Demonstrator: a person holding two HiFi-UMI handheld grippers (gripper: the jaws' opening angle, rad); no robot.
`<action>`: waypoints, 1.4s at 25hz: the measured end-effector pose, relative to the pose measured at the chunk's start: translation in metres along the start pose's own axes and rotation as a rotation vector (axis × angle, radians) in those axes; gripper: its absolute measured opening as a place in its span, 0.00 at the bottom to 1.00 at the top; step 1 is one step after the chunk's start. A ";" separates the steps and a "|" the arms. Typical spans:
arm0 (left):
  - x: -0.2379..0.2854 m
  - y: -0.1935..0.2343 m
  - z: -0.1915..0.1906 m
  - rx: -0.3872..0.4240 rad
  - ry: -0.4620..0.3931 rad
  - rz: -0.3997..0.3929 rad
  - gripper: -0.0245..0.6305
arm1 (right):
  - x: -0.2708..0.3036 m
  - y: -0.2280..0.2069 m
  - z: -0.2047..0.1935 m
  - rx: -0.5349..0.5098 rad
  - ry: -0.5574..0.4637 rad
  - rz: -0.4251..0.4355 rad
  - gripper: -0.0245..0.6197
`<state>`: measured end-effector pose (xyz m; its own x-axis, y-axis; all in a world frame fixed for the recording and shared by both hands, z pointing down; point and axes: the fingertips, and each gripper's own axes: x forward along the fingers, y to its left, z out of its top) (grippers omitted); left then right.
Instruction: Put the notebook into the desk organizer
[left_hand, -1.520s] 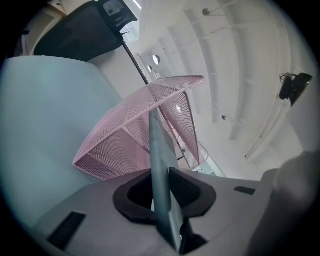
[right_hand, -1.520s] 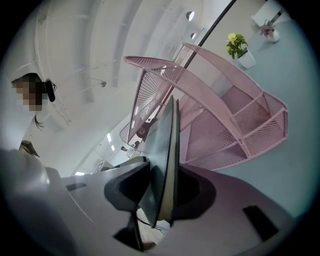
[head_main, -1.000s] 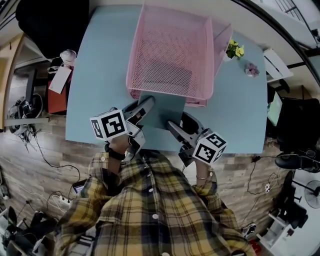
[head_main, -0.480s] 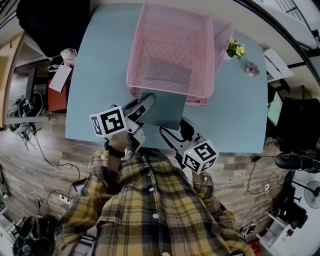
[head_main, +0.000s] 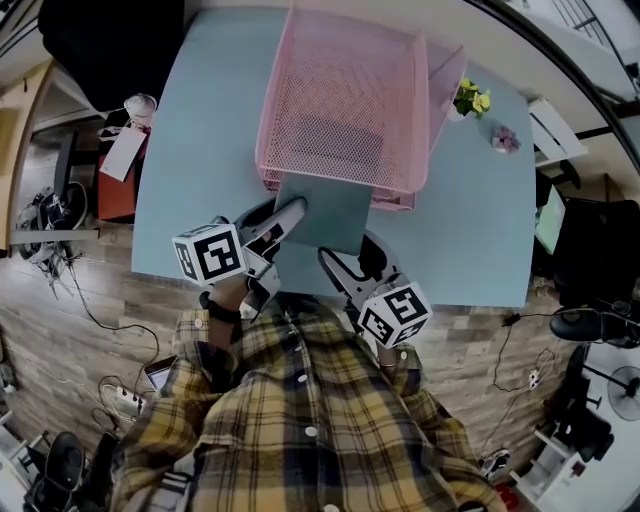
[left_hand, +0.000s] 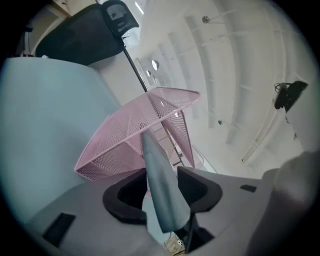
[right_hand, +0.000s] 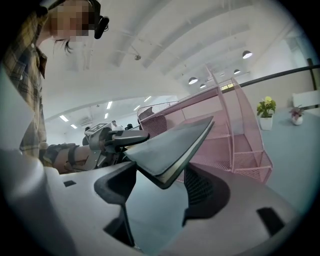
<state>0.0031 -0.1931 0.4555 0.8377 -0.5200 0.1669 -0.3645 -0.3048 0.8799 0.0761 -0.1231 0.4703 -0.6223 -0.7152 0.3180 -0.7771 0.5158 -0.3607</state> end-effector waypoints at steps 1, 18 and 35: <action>-0.005 -0.002 -0.001 0.022 -0.008 0.003 0.33 | 0.000 -0.001 0.000 0.001 -0.001 -0.001 0.49; -0.037 -0.013 -0.019 0.531 0.010 0.134 0.34 | 0.007 -0.018 0.010 0.000 -0.004 -0.043 0.49; -0.021 -0.008 -0.002 0.682 -0.022 0.242 0.22 | 0.021 -0.040 0.032 -0.136 0.013 -0.152 0.50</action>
<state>-0.0108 -0.1783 0.4462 0.6955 -0.6496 0.3072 -0.7175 -0.6053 0.3446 0.0968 -0.1735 0.4636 -0.4974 -0.7839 0.3716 -0.8671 0.4621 -0.1859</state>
